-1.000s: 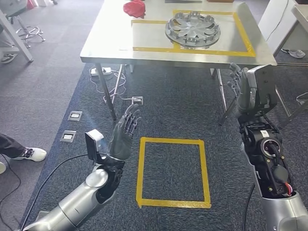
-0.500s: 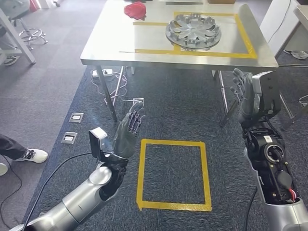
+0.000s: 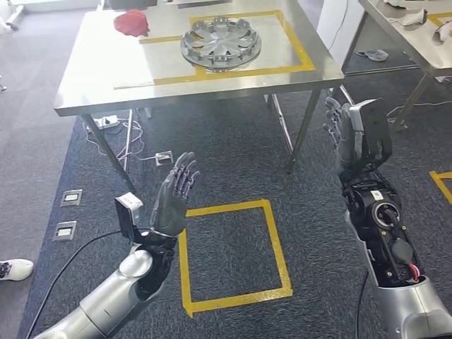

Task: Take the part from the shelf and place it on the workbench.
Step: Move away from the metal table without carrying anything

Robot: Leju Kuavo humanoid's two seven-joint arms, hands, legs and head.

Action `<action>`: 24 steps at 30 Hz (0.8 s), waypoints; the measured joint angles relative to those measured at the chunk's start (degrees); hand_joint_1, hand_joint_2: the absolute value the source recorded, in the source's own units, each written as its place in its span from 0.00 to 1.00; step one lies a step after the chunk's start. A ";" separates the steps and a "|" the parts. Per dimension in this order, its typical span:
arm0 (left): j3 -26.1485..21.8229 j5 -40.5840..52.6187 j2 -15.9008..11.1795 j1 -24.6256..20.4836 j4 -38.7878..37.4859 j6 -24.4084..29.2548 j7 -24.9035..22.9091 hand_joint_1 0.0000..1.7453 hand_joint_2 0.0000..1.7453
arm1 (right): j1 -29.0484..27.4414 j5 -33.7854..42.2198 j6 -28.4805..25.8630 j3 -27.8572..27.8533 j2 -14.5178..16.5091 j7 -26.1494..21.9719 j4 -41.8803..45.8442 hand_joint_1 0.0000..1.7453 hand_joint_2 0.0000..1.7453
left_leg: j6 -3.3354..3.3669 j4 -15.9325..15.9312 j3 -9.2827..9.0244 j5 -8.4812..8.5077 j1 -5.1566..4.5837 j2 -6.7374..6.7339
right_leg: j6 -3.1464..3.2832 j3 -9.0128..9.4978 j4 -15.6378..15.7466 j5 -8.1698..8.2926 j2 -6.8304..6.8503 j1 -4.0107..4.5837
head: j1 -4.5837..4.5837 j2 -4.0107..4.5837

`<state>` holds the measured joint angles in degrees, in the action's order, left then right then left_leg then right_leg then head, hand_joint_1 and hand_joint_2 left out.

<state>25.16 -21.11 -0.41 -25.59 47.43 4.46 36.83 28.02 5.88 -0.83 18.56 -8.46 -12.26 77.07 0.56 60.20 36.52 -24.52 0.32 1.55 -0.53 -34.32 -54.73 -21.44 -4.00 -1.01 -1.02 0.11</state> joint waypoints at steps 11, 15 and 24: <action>0.02 0.02 0.42 0.12 0.00 0.19 0.02 0.00 0.00 | -0.38 0.00 -0.01 -0.08 -0.15 -0.11 -0.06 0.00 0.00 | 1.70 -5.62 -2.83 1.86 -0.14 -2.98 | -2.66 -8.36 -18.13 -8.85 3.50 -0.06 | 1.86 -0.01; 0.02 0.02 0.41 0.24 0.00 0.19 0.02 0.00 0.00 | -0.46 0.00 0.00 -0.09 -0.15 -0.09 -0.11 0.00 0.00 | 1.71 -5.59 -2.85 1.83 -0.17 -3.32 | -2.73 -8.95 -19.46 -9.01 3.59 -0.09 | 2.10 -0.01; 0.02 0.02 0.39 0.08 0.02 0.19 0.03 0.00 0.00 | -0.02 0.01 0.01 -0.03 -0.15 -0.14 -0.09 0.00 0.00 | -0.60 1.40 -0.92 -3.37 -0.47 -3.14 | 0.36 1.30 0.92 -0.28 4.36 0.03 | 2.18 0.00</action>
<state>25.18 -21.09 -0.02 -25.51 47.45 4.66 36.86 28.00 5.89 -0.82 18.53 -8.61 -12.40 76.97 -0.05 61.60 35.60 -27.90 -0.15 -1.59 -0.18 -33.02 -53.81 -21.72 0.35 -0.98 1.17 0.12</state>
